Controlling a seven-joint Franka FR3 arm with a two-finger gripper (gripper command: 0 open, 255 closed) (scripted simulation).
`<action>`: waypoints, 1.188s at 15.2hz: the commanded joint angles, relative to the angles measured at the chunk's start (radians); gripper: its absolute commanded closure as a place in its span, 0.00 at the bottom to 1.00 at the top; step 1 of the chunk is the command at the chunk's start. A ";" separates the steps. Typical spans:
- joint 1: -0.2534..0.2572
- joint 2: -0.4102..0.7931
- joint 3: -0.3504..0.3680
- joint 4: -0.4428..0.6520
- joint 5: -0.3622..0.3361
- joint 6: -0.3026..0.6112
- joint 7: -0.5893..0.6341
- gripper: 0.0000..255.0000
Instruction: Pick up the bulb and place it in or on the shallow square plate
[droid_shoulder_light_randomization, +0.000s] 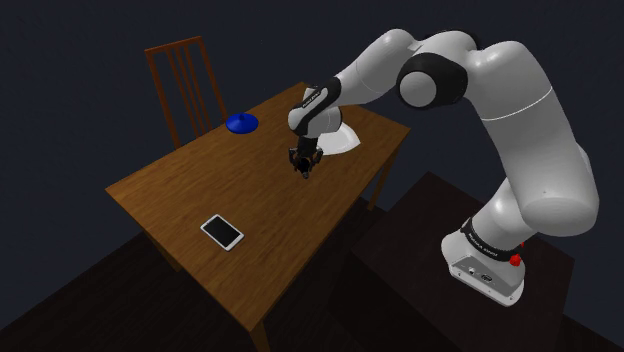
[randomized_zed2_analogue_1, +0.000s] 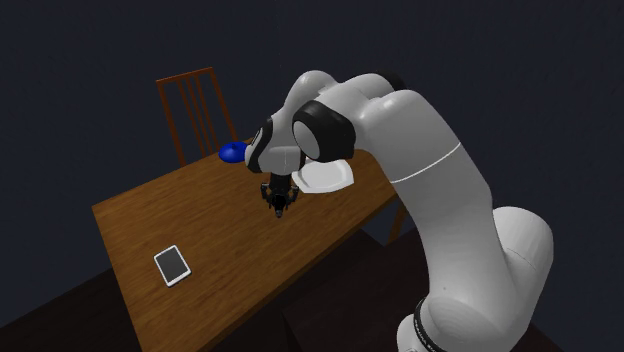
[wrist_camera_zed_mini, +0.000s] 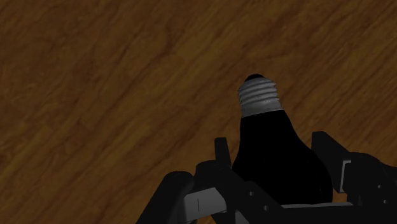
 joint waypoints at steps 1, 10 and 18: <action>0.000 0.000 0.000 0.000 0.000 0.000 0.000 1.00; 0.009 -0.047 -0.012 -0.024 -0.011 -0.023 0.010 1.00; 0.026 -0.138 -0.036 -0.062 -0.036 -0.075 0.035 1.00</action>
